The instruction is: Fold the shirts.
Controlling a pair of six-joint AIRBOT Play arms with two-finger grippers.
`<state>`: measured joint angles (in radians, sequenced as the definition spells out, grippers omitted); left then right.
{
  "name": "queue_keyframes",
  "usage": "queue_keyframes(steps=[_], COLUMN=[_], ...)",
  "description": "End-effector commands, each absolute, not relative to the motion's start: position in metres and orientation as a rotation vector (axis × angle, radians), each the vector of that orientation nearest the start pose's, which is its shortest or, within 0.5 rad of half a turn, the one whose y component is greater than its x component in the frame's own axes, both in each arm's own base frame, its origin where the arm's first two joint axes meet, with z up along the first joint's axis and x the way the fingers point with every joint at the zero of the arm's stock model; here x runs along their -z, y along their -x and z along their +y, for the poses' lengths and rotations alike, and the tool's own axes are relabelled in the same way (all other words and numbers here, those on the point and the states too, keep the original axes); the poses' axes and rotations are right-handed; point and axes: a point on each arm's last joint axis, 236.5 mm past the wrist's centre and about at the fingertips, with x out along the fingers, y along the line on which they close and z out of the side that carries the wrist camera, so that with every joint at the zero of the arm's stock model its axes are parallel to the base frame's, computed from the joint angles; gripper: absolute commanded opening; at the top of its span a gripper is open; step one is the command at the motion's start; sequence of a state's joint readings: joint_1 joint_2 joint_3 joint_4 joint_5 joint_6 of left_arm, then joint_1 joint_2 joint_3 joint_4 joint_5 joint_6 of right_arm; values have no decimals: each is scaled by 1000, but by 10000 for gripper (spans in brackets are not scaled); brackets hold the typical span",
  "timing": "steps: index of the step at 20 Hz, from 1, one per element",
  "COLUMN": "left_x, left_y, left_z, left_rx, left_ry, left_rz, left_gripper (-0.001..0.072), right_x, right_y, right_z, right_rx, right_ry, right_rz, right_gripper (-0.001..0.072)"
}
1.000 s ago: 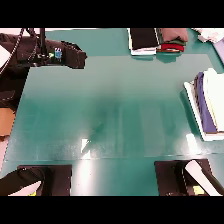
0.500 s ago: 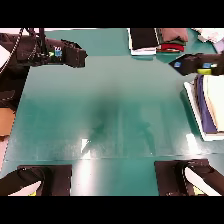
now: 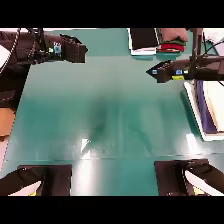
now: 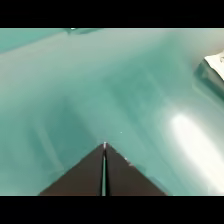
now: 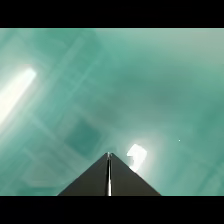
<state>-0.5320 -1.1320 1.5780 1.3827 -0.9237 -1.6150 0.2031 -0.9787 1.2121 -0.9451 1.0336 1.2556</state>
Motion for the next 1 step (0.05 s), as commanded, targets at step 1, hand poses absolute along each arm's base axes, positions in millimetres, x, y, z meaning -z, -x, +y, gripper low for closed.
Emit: queue_keyframes(steps=[1], left_x=[-291], left_y=[-376], left_z=[-262], left_rx=[629], left_ry=[61], left_rz=[513], left_gripper=[24], right_x=[-197], right_y=[-351], right_z=[199], right_rx=[-697], right_ry=[-151], right_rz=[731], right_gripper=[21])
